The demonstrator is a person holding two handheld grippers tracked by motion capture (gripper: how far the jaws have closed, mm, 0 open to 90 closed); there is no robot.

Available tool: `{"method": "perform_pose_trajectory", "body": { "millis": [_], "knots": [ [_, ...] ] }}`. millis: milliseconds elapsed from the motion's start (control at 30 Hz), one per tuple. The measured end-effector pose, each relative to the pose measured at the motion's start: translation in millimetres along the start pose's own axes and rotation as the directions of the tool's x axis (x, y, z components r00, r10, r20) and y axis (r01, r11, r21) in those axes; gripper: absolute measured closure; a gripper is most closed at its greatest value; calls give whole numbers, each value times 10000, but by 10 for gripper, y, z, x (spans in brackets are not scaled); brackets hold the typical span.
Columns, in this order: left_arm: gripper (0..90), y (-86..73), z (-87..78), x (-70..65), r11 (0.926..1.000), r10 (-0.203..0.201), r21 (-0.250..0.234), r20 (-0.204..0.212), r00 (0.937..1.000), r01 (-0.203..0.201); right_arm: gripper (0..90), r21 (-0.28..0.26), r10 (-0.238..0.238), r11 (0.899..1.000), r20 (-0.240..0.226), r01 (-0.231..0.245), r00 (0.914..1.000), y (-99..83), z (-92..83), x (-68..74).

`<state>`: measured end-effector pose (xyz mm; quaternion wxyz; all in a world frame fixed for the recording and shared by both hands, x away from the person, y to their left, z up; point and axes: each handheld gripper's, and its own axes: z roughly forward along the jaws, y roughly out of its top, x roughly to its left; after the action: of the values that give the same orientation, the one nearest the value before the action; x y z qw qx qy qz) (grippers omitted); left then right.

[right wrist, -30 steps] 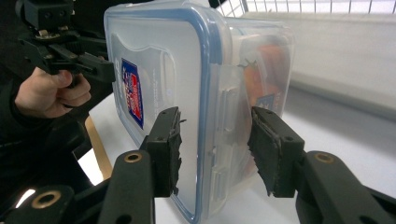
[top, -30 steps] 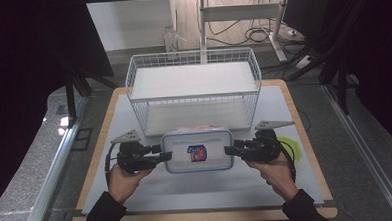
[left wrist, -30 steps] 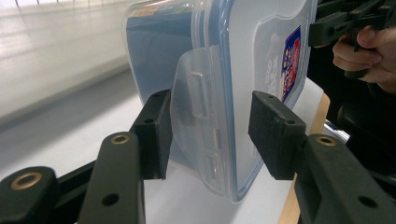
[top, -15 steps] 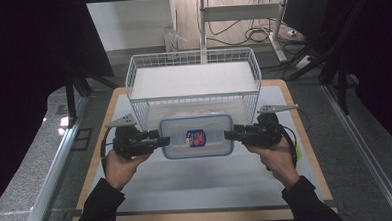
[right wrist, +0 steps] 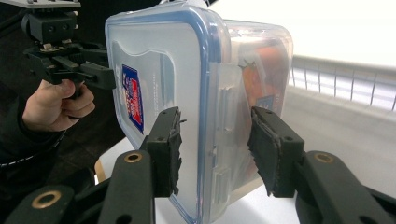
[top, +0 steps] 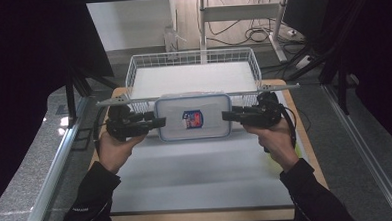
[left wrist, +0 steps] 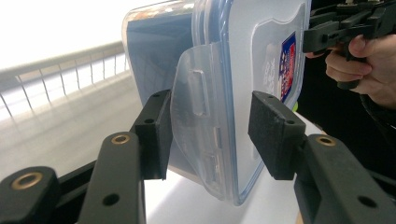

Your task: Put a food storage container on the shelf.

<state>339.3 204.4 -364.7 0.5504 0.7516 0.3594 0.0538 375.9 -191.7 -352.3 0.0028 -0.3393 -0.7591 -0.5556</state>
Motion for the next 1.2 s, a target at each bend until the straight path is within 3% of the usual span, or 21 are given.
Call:
{"method": "perform_pose_trajectory", "body": {
  "millis": [267, 733, 1200],
  "knots": [
    [511, 301, -11, 122, 10000, 6, -39, 14, 10000, -6, 547, -194, -10, 9998, 39, 11, 10000, 304, 22, -50],
    [516, 705, 36, 345, 9997, -203, -100, 244, 9995, 206, 546, -555, 272, 9981, 99, -266, 9996, 670, 74, -213],
    [515, 931, 132, 628, 9979, -643, 67, 327, 9974, 641, 541, -493, 516, 9976, 441, -494, 9977, 986, 206, -349]
  ]
}}
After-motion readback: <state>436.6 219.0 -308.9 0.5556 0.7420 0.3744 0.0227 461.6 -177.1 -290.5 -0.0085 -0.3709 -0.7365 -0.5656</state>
